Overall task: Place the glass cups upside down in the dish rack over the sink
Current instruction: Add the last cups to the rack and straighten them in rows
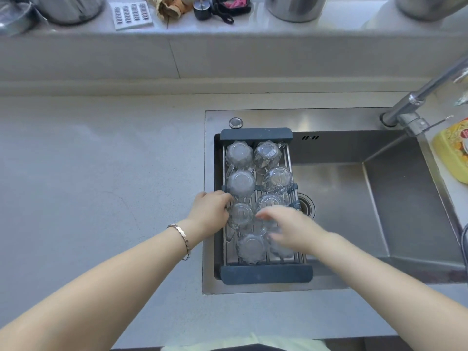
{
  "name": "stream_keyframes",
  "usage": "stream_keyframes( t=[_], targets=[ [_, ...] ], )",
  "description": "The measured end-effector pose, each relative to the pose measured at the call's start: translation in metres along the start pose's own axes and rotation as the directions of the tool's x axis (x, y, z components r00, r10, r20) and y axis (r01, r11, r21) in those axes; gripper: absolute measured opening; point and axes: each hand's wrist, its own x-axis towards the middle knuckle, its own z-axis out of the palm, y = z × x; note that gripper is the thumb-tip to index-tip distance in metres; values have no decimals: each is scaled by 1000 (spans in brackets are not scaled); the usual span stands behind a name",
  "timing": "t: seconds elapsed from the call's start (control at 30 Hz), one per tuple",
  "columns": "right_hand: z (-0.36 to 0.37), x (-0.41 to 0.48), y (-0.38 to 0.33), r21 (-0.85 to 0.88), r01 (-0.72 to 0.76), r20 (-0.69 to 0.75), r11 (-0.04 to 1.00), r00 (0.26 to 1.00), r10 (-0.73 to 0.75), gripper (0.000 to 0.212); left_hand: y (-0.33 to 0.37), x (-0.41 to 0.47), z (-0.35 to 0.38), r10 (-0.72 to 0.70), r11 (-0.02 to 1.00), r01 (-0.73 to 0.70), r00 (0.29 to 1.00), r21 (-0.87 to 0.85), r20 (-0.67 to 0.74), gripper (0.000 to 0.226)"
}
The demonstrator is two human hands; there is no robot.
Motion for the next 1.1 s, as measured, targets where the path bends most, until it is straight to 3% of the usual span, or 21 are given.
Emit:
stream_keyframes(
  t=[0.1,0.23,0.3,0.4,0.57,0.8,1.0,1.1],
  targets=[
    [-44,22,9,94,-71,-212,993,973,90,37,4,16,-23,-119,978,100,988,-184,-95,35],
    [-79,73,28,109,-227,-398,968,882,252,43,7,49,-46,-155,971,126,979,-204,-132,45],
    [-83,100,35,25,-248,-344,968,907,241,55,6,70,-52,-93,992,78,985,-102,-146,51],
    [-78,127,40,-136,-256,-195,957,954,228,70,5,98,-56,81,978,-63,993,198,-84,66],
    [-63,136,43,-154,-314,-307,937,917,257,67,9,129,-62,208,805,-275,961,526,183,77],
    [-58,133,50,98,-240,-338,966,905,259,67,14,142,-73,378,545,-489,868,681,321,52],
    [-58,129,52,150,-217,-343,965,904,256,67,19,129,-77,400,524,-501,859,689,320,51],
    [-57,128,52,175,-214,-347,961,900,263,67,8,116,-85,495,531,-503,837,682,232,58]
  ],
)
